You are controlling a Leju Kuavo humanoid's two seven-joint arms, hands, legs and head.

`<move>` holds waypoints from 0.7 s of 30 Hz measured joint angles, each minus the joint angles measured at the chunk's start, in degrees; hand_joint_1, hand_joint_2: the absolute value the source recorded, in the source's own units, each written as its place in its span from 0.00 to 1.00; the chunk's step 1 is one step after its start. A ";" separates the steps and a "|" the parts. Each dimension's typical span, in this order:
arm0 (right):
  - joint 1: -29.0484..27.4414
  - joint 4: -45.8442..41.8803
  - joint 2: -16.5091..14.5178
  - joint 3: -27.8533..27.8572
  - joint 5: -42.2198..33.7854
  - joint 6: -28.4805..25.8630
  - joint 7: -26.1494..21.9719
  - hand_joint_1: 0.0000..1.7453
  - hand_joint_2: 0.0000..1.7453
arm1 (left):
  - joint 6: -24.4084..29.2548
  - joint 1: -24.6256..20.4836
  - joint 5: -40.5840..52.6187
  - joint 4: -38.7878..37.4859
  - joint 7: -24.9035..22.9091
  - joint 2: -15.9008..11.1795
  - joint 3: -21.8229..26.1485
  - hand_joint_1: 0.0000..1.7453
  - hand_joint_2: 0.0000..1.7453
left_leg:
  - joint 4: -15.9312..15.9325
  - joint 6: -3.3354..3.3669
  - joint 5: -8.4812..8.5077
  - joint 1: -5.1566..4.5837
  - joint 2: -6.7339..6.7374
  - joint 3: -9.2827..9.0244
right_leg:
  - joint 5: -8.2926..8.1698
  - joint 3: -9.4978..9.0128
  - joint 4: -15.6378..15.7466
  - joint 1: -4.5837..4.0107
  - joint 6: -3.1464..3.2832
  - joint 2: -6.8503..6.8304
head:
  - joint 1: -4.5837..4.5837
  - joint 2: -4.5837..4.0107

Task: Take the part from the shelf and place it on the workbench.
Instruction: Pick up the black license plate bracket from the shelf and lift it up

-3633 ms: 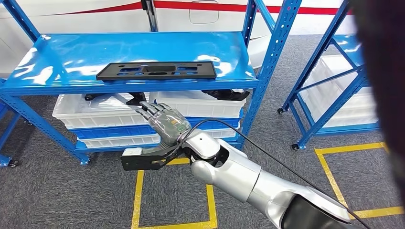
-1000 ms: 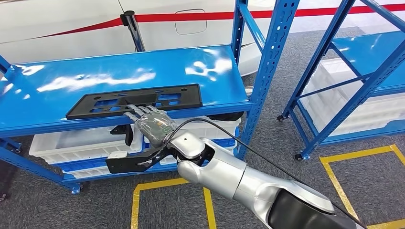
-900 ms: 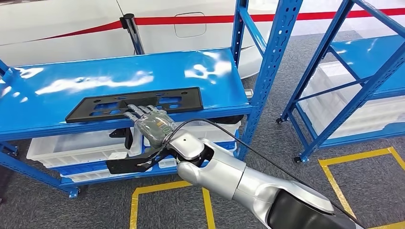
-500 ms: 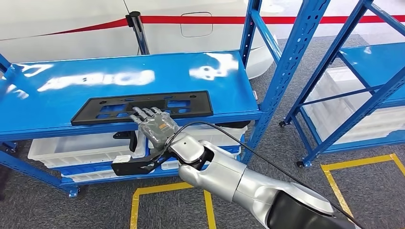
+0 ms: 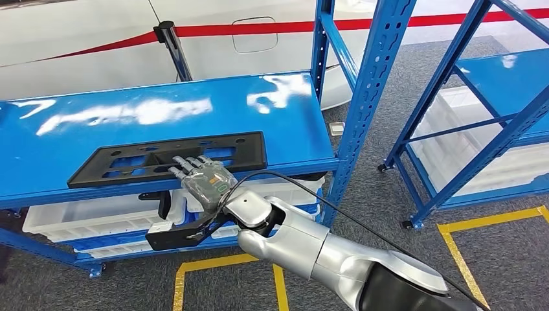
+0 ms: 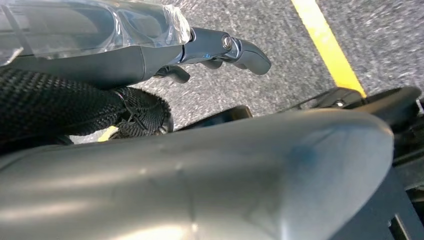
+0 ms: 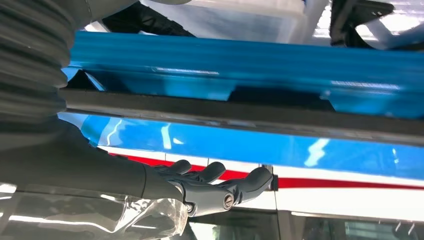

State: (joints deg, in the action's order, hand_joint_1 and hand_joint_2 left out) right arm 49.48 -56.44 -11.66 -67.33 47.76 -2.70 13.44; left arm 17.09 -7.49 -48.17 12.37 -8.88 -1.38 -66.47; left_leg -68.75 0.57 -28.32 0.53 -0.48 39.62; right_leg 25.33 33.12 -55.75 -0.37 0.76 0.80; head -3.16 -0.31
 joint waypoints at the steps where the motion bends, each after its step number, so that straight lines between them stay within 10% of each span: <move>1: -0.04 0.06 -0.03 -0.09 -0.08 0.06 -0.13 0.00 1.00 | 0.00 0.00 0.00 0.00 0.00 0.00 0.00 0.00 0.00 | 3.77 0.61 2.59 -0.33 -0.01 -1.17 | 0.34 -0.54 0.02 -0.20 0.06 0.10 | 0.01 0.00; 3: 0.04 0.13 -0.08 -0.20 -0.13 0.14 -0.27 0.00 1.00 | -0.01 -0.05 0.00 -0.03 -0.01 -0.07 -0.01 0.00 0.00 | 10.46 1.83 5.83 -1.01 0.03 -3.89 | 0.90 -1.26 0.10 -0.43 0.00 0.26 | 0.04 0.01; 9: 0.03 0.30 -0.46 -0.37 -0.25 0.49 -0.41 0.00 1.00 | -0.05 -0.03 0.03 -0.09 -0.02 -0.01 -0.02 0.00 0.00 | 14.83 2.67 5.71 -0.74 0.04 -6.58 | 2.71 -0.54 -1.94 -0.46 -1.55 0.08 | 0.17 0.01; 12: -0.28 0.42 -0.50 -0.43 -0.27 0.54 -0.41 0.00 1.00 | -0.08 -0.03 0.02 -0.09 -0.02 0.03 -0.02 0.00 0.00 | 15.18 2.93 5.33 -0.40 0.13 -7.56 | 6.82 5.34 -13.00 0.05 -2.52 -0.10 | 0.32 0.00; 14: -0.77 0.64 -0.45 -0.49 -0.28 0.63 -0.46 0.00 1.00 | -0.09 0.06 0.02 -0.09 -0.02 0.04 -0.02 0.00 0.00 | 15.15 2.79 4.88 -0.26 0.03 -8.09 | 6.44 8.23 -16.61 0.54 -2.94 -0.22 | 0.38 0.00; 18: -1.01 0.98 -1.06 -0.85 -0.37 0.55 -1.39 0.00 1.00 | -0.09 0.02 0.03 -0.10 -0.02 0.04 -0.03 0.00 0.00 | 14.98 1.71 3.57 -0.07 -0.17 -9.51 | -1.87 3.14 -2.85 1.06 -3.21 -0.40 | 0.44 0.01; 21: -1.03 1.19 -1.71 -1.15 -0.43 0.46 -1.61 0.00 1.00 | -0.07 -0.04 0.04 -0.11 -0.02 0.04 -0.04 0.00 0.00 | 15.09 0.65 2.95 -0.09 -0.20 -9.75 | -2.34 1.74 0.46 0.67 -2.14 -0.20 | 0.42 0.00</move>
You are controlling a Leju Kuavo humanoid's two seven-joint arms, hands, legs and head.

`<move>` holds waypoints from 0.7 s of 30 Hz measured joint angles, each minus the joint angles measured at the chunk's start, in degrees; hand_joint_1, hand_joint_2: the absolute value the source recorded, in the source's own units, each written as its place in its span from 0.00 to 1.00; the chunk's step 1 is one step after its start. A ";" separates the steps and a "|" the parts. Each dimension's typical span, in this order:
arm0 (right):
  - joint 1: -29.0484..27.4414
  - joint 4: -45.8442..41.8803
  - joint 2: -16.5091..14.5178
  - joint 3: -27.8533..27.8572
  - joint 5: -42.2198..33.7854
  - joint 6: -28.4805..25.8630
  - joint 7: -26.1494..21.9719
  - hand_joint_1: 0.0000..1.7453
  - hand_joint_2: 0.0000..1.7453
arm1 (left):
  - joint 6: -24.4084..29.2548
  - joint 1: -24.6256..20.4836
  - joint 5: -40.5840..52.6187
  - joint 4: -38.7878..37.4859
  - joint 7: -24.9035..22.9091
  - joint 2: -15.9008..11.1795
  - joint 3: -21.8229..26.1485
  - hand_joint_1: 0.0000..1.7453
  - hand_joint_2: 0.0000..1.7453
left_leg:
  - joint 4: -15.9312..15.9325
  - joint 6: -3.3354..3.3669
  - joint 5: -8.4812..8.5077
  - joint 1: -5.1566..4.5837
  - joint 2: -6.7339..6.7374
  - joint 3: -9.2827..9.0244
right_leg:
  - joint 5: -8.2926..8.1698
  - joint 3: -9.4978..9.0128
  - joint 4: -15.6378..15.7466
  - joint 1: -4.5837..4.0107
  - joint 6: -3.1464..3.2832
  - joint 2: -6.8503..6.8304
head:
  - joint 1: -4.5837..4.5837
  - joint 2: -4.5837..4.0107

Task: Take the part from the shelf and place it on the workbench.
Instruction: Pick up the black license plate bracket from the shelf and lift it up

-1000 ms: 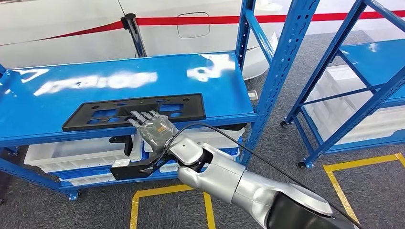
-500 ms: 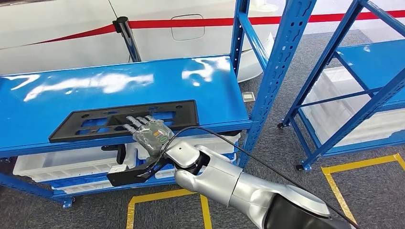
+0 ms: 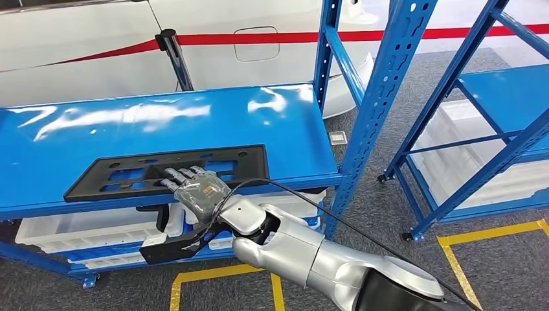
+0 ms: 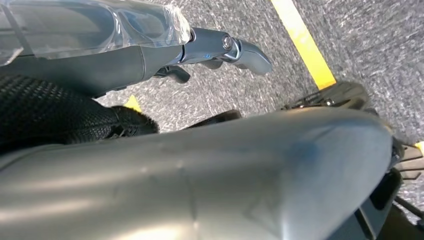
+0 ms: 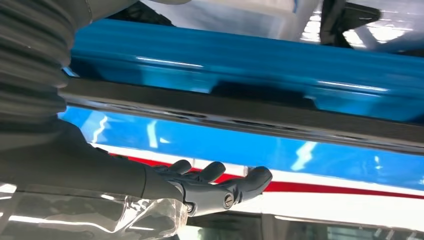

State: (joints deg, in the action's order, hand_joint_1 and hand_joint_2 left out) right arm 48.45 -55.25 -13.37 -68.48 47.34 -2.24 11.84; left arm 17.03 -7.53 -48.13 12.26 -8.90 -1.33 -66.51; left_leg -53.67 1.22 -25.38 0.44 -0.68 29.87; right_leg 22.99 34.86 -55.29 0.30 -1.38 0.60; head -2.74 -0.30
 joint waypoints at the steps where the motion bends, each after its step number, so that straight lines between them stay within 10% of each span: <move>1: 0.00 0.08 -0.16 -0.05 -0.01 -0.01 -0.07 0.00 1.00 | 0.01 0.00 0.00 0.00 0.00 -0.01 0.00 0.00 0.00 | 0.05 -0.32 -0.16 0.13 0.02 0.00 | 0.04 -0.05 0.09 0.00 0.42 0.01 | 0.00 0.00; 3: 0.06 0.19 -0.65 -0.14 -0.12 -0.04 -0.37 0.00 1.00 | 0.02 -0.03 0.00 0.00 0.00 -0.01 0.00 0.00 0.00 | -2.14 -0.91 -1.56 0.35 0.10 0.96 | 0.12 -0.29 0.29 0.17 1.20 0.01 | -0.07 0.00; 8: -0.21 0.30 -1.28 -0.44 -0.49 -0.11 -0.91 0.00 1.00 | 0.04 -0.15 -0.01 0.00 0.10 0.00 0.00 0.00 0.00 | -18.72 -1.57 -6.84 0.46 0.20 10.56 | 0.82 -0.97 0.29 0.07 1.97 0.06 | -0.21 -0.01; 13: -0.30 0.10 -2.05 -0.73 -0.63 -0.17 -1.49 0.00 1.00 | 0.11 -0.13 -0.05 0.00 0.20 -0.02 0.00 0.00 0.00 | -2.30 -0.30 2.84 -0.02 0.23 4.44 | 2.20 -2.75 0.28 -0.29 1.39 0.48 | -0.20 0.00; 18: -0.25 -0.27 -2.35 -1.03 -0.75 -0.19 -1.71 0.00 1.00 | 0.11 -0.06 -0.07 0.00 0.22 0.06 0.00 0.00 0.00 | -0.31 0.70 2.78 -0.04 0.04 3.13 | 3.73 -2.59 -1.01 -0.33 -0.05 0.32 | -0.12 -0.01; 21: -0.30 -0.74 -2.39 -1.15 -1.01 -0.16 -1.77 0.00 1.00 | 0.11 -0.04 -0.06 0.00 0.24 0.13 0.00 0.00 0.00 | -0.12 1.38 2.40 0.18 0.20 2.41 | 8.23 2.24 -10.86 -0.17 -0.77 0.04 | 0.01 -0.01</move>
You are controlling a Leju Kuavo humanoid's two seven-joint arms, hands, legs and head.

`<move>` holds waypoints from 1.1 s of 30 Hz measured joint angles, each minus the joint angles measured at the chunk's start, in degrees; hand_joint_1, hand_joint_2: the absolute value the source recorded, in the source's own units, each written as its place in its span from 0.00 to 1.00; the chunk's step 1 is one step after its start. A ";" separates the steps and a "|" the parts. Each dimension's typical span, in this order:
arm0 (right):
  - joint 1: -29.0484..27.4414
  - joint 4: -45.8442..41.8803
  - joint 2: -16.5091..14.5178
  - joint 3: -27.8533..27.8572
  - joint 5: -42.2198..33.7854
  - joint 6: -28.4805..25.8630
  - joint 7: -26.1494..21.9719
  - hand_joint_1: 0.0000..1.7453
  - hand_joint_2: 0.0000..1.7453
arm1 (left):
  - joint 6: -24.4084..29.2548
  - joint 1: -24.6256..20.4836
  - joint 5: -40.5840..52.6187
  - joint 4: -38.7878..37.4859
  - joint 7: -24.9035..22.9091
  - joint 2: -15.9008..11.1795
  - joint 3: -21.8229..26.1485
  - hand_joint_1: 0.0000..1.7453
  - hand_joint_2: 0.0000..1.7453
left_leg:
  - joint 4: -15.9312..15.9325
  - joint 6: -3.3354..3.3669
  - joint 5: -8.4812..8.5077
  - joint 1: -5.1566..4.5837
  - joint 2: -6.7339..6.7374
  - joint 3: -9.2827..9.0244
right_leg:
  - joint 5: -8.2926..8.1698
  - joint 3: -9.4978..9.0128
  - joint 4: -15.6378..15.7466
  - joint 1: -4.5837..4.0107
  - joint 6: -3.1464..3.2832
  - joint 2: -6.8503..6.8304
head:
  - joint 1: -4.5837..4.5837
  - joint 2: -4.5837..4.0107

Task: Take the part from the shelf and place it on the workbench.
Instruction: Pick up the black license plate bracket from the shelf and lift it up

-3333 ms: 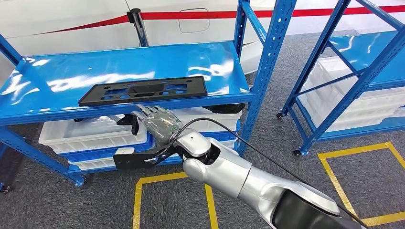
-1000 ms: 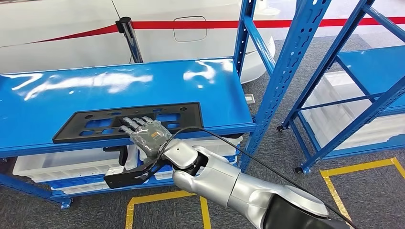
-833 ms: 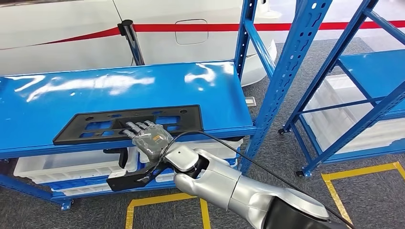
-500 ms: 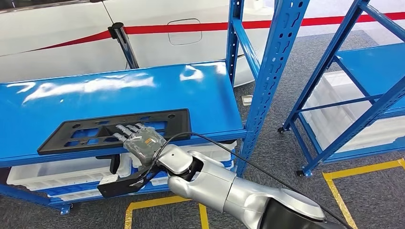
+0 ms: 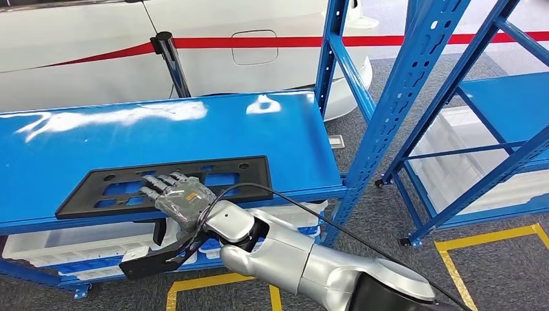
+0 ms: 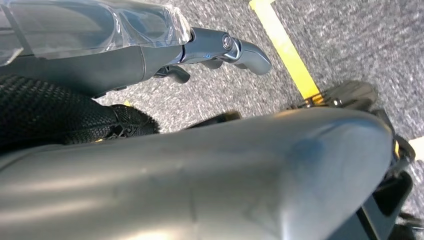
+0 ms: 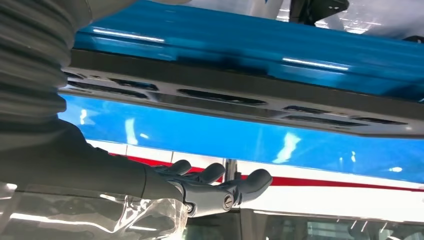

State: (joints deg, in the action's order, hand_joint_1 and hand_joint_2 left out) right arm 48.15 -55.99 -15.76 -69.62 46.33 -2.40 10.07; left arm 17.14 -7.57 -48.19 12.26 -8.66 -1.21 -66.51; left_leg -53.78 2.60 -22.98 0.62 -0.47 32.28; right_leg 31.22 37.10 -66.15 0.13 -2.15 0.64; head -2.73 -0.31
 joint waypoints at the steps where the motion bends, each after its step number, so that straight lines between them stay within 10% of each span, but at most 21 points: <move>1: -0.10 -0.09 0.01 -0.08 -0.08 0.02 -0.02 0.00 1.00 | 0.00 0.04 0.00 0.00 0.01 0.01 0.00 0.00 0.00 | -0.01 0.15 -0.19 0.00 0.03 -0.19 | 1.26 2.15 -3.87 0.06 -0.08 -0.03 | 0.01 0.00; 3: -0.29 -0.25 0.01 -0.31 -0.21 0.04 -0.04 0.00 1.00 | 0.00 0.12 0.00 0.00 0.02 0.01 0.00 0.00 0.00 | -0.03 0.16 -0.64 0.01 -0.07 -0.74 | 0.62 4.00 -6.14 0.14 -0.11 -0.07 | 0.03 0.00; 7: -0.20 -1.14 -0.17 -0.65 -0.64 0.08 -0.04 0.00 1.00 | 0.01 0.16 0.00 0.00 0.04 0.03 0.00 0.00 0.00 | -0.14 -0.61 -1.86 -0.21 -0.38 -2.13 | -7.17 -2.08 8.27 0.11 0.43 -0.14 | 0.05 0.00; 12: -0.05 -2.08 -0.46 -0.86 -0.80 0.19 -0.04 0.00 1.00 | 0.04 0.12 0.03 -0.01 0.05 0.01 0.00 0.00 0.00 | -0.78 -2.09 -3.10 -0.11 -0.32 -2.07 | -7.40 -3.35 11.01 -0.04 1.96 -0.09 | 0.00 0.00; 16: 0.10 -2.49 -0.70 -0.95 -0.81 0.20 -0.04 0.00 1.00 | 0.08 0.04 0.02 -0.02 0.11 -0.02 0.00 0.00 0.00 | -14.74 -3.13 -8.62 0.13 -0.12 5.30 | -6.93 -3.98 11.18 0.24 2.82 -0.12 | -0.17 0.00; 18: -0.08 -2.50 -0.70 -1.07 -0.82 0.22 -0.04 0.00 1.00 | 0.09 0.01 0.02 -0.02 0.13 -0.02 0.00 0.00 0.00 | -18.20 -3.28 -8.35 0.17 -0.09 8.01 | -6.57 -4.37 11.16 0.21 2.87 -0.05 | -0.16 0.00; 23: -0.01 -2.67 -0.72 -1.17 -1.01 0.34 -0.04 0.00 1.00 | -0.02 0.00 0.01 -0.02 0.34 -0.03 0.00 0.00 0.00 | -1.75 -2.23 0.58 -0.15 -0.08 1.50 | -5.36 -5.95 11.12 -0.13 2.03 0.38 | -0.15 0.00; 28: -0.01 -2.72 -0.63 -1.23 -2.02 1.53 -0.03 0.00 1.00 | -0.55 0.06 -0.23 -0.02 0.96 0.03 0.01 0.00 0.00 | -0.64 -1.89 0.50 -0.31 -0.38 1.00 | -4.92 -6.05 11.12 -0.45 3.00 0.36 | -0.08 0.00; 33: -0.02 -2.69 -0.63 -1.57 -3.26 3.25 0.16 0.00 1.00 | -0.77 0.06 -0.28 -0.02 1.08 0.03 0.02 0.00 0.00 | -0.66 -1.49 0.33 -0.42 -0.44 1.00 | -5.11 -6.35 11.74 -0.40 2.50 0.34 | -0.07 0.00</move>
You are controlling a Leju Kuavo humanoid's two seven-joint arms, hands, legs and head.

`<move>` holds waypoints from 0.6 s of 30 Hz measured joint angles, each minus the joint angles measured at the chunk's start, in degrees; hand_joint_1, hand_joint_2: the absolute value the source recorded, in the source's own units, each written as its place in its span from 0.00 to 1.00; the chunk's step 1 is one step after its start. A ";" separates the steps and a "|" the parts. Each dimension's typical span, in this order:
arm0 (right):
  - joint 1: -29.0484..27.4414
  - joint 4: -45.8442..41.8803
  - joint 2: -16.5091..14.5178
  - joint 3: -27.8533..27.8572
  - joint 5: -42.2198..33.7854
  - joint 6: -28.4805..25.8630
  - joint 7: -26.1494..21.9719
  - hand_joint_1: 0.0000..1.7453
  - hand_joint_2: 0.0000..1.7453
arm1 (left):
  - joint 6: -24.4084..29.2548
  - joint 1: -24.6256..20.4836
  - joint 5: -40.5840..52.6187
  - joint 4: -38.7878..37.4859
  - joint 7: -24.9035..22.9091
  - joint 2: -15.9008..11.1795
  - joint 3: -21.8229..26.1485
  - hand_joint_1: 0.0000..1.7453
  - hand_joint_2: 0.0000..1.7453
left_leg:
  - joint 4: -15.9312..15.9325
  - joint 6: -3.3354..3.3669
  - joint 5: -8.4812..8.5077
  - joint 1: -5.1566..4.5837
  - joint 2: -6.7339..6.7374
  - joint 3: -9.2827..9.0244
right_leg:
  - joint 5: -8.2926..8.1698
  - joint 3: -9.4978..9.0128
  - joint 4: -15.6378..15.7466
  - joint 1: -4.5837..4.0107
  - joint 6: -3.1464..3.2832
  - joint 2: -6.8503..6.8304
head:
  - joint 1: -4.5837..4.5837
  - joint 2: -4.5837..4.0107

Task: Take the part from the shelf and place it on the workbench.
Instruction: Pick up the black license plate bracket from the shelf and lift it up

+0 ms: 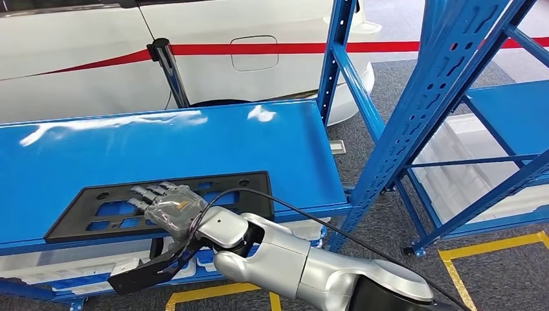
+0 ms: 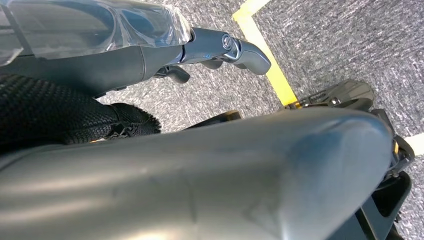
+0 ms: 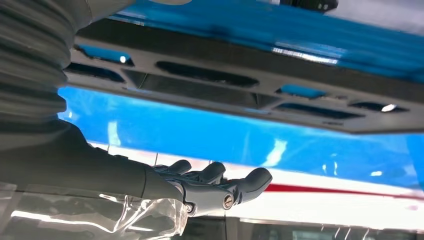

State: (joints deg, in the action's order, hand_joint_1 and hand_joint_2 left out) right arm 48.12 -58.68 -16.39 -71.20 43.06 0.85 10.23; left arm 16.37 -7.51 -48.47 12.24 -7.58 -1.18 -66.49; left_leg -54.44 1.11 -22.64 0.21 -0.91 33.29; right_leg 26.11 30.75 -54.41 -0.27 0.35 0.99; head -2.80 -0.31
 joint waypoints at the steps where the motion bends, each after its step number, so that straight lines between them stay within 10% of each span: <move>1: -0.01 0.06 0.00 -0.09 -0.30 0.38 0.05 0.00 1.00 | -0.04 0.00 0.01 0.00 0.01 0.00 0.00 0.00 0.00 | -0.01 0.05 -0.02 -0.02 0.00 0.00 | -0.03 -0.03 0.07 0.02 -0.23 0.00 | 0.00 0.00; 18: -0.40 4.16 -0.10 -0.82 -4.22 0.83 -0.01 0.00 1.00 | -0.09 0.05 -0.37 0.00 0.62 0.00 0.13 0.00 0.00 | 0.02 0.08 0.02 0.18 0.02 -0.10 | -0.07 -0.09 0.15 -0.08 -1.03 -0.03 | -0.01 0.00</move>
State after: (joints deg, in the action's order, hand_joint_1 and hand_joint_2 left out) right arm 47.72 -54.52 -16.50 -72.02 38.84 1.68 10.22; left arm 16.28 -7.45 -48.84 12.24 -6.96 -1.18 -66.36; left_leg -54.42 1.18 -22.63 0.39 -0.89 33.19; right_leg 26.05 30.66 -54.26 -0.36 -0.68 0.96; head -2.80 -0.31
